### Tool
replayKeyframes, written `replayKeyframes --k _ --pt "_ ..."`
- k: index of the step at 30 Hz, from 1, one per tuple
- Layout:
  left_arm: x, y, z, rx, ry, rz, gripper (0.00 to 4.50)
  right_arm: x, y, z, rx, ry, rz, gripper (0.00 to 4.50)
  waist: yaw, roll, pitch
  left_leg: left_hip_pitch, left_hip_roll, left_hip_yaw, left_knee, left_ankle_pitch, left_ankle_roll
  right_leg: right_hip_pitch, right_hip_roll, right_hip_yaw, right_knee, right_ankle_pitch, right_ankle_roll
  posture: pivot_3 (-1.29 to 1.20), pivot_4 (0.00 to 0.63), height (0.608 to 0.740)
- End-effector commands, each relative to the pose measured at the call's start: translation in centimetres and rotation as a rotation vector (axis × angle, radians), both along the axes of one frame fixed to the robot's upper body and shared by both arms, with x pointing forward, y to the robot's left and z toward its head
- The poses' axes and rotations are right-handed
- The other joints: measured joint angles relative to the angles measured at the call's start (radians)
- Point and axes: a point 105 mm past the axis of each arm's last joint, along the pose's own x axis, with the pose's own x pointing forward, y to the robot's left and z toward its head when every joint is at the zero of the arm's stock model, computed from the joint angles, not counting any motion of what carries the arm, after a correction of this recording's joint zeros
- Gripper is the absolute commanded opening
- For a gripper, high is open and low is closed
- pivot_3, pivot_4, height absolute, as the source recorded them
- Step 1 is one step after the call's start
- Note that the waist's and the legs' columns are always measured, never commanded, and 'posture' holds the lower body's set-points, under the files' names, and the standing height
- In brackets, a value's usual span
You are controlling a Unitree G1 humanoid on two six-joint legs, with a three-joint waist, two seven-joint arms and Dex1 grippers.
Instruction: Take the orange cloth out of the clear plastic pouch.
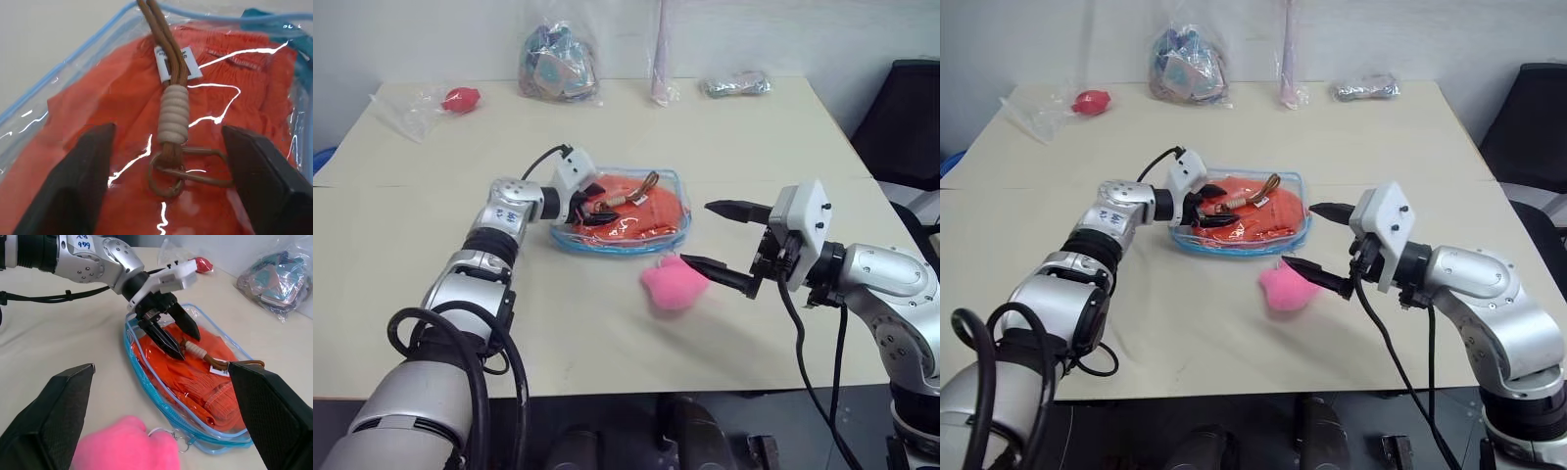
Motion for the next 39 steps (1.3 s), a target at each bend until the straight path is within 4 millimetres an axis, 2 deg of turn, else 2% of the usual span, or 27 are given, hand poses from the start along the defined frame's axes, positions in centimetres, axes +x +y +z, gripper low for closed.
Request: replayKeyframes --k 1,7,10,13,15,17,18,19,22,23,25,26,30,31,33,36,39 --pt "0.3 -0.4 1.8 0.002 -0.063 -0.018 2.11 -0.8 -0.4 0.9 -0.008 -0.047 -0.007 4.50 0.001 0.000 0.000 0.000 0.000 0.000 0.000 0.000 0.000 0.000 0.000 0.000 0.000 0.000 0.000 0.00 0.150 0.740" --pt "0.0 -0.7 1.8 0.000 -0.068 -0.052 0.13 -0.8 -0.5 0.7 -0.010 -0.045 -0.014 4.50 0.001 0.000 0.000 0.000 0.000 0.000 0.000 0.000 0.000 0.000 0.000 0.000 0.000 0.000 0.000 0.00 0.150 0.740" --pt "-0.3 -0.4 2.2 -0.018 -0.057 -0.071 0.02 -0.8 -0.2 0.4 -0.027 -0.034 0.014 4.50 0.001 0.000 0.000 0.000 0.000 0.000 0.000 0.000 0.000 0.000 0.000 0.000 0.000 0.000 0.000 0.00 0.150 0.740" --pt "-0.2 1.4 3.8 -0.056 -0.106 -0.044 0.02 -0.9 0.0 0.4 -0.035 -0.016 0.061 4.50 -0.002 0.000 0.000 0.000 0.000 0.000 0.000 0.000 0.000 0.000 0.000 0.000 0.000 0.000 0.000 0.00 0.150 0.740" --pt "-0.3 3.8 5.2 -0.081 -0.158 0.011 0.02 -1.2 0.4 0.4 -0.047 -0.004 0.123 4.50 -0.006 0.000 0.000 0.000 0.000 0.000 0.000 0.000 0.000 0.000 0.000 0.000 0.000 0.000 0.000 0.00 0.150 0.740" --pt "-1.0 7.1 6.2 -0.088 -0.213 0.095 0.02 -1.7 0.9 0.7 -0.050 0.007 0.196 4.50 -0.014 0.000 0.000 0.002 0.001 0.002 -0.001 0.000 0.000 0.000 0.001 0.001 0.000 0.000 0.000 0.00 0.150 0.740" --pt "-1.4 7.9 6.4 -0.086 -0.225 0.118 0.02 -1.8 1.0 0.7 -0.049 0.010 0.215 4.50 -0.019 0.000 0.000 0.002 0.002 0.002 -0.002 0.000 0.000 -0.001 0.001 0.002 0.000 0.000 0.000 0.00 0.150 0.740" --pt "-2.0 9.1 6.5 -0.078 -0.241 0.158 0.02 -1.8 1.2 0.9 -0.045 0.014 0.237 4.50 -0.022 0.000 0.000 0.002 0.002 0.001 -0.002 0.000 0.000 -0.001 0.001 0.002 0.000 0.000 0.000 0.00 0.150 0.740" --pt "-5.8 16.4 6.0 -0.012 -0.277 0.436 0.02 -1.4 2.0 1.6 -0.024 0.026 0.321 4.50 -0.036 0.000 0.000 0.005 0.003 0.000 -0.001 0.000 0.000 -0.002 0.001 0.003 0.000 0.000 0.000 0.00 0.150 0.740" --pt "-6.7 17.4 6.0 0.004 -0.281 0.488 0.02 -1.3 2.1 1.7 -0.022 0.028 0.336 4.50 -0.037 -0.001 0.000 0.007 0.003 -0.001 -0.001 0.000 0.000 -0.002 0.001 0.005 0.001 0.000 0.000 0.00 0.150 0.740" --pt "-9.7 21.6 5.4 0.024 -0.271 0.677 0.02 -1.2 2.6 1.9 -0.023 0.035 0.389 4.50 -0.032 -0.001 0.001 0.007 0.003 -0.002 -0.002 0.000 0.000 -0.002 0.001 0.004 0.000 0.000 0.000 0.00 0.150 0.740" --pt "-10.9 22.8 5.3 0.031 -0.267 0.740 0.02 -1.1 2.8 1.9 -0.024 0.037 0.408 4.50 -0.029 -0.001 0.001 0.007 0.003 -0.002 -0.002 0.000 -0.001 -0.002 0.001 0.004 0.000 0.000 0.000 0.00 0.150 0.740" --pt "-18.5 29.9 4.1 0.057 -0.248 1.076 0.02 -0.7 3.7 1.8 -0.035 0.059 0.507 4.50 -0.015 -0.001 0.001 0.004 0.003 -0.004 0.000 -0.001 -0.001 -0.002 -0.001 0.003 0.000 0.000 0.000 0.00 0.150 0.740" --pt "-20.1 30.8 3.7 0.058 -0.245 1.124 0.02 -0.6 4.0 1.7 -0.036 0.063 0.524 4.50 -0.014 -0.002 0.001 0.003 0.004 -0.004 0.000 -0.001 -0.001 -0.002 -0.001 0.003 -0.002 0.000 0.000 0.00 0.150 0.740" --pt "-21.9 31.7 2.8 0.068 -0.234 1.176 0.02 -0.4 4.3 1.5 -0.041 0.068 0.550 4.50 0.000 -0.002 0.000 0.003 0.003 -0.005 0.000 -0.001 -0.001 -0.002 -0.002 0.002 -0.002 0.000 0.000 0.00 0.150 0.740" --pt "-23.1 32.3 1.4 0.071 -0.211 1.214 0.02 -0.2 4.6 1.4 -0.045 0.069 0.574 4.50 0.024 -0.002 0.000 0.002 0.003 -0.007 0.000 -0.001 -0.001 -0.001 -0.004 0.000 -0.002 0.000 0.000 0.00 0.150 0.740" --pt "-23.4 32.5 -0.2 0.017 -0.200 1.233 0.02 0.1 4.9 1.5 -0.042 0.069 0.594 4.50 0.025 -0.002 0.000 0.002 0.003 -0.007 0.001 -0.001 -0.001 -0.001 -0.007 -0.002 -0.001 0.000 0.000 0.00 0.150 0.740"
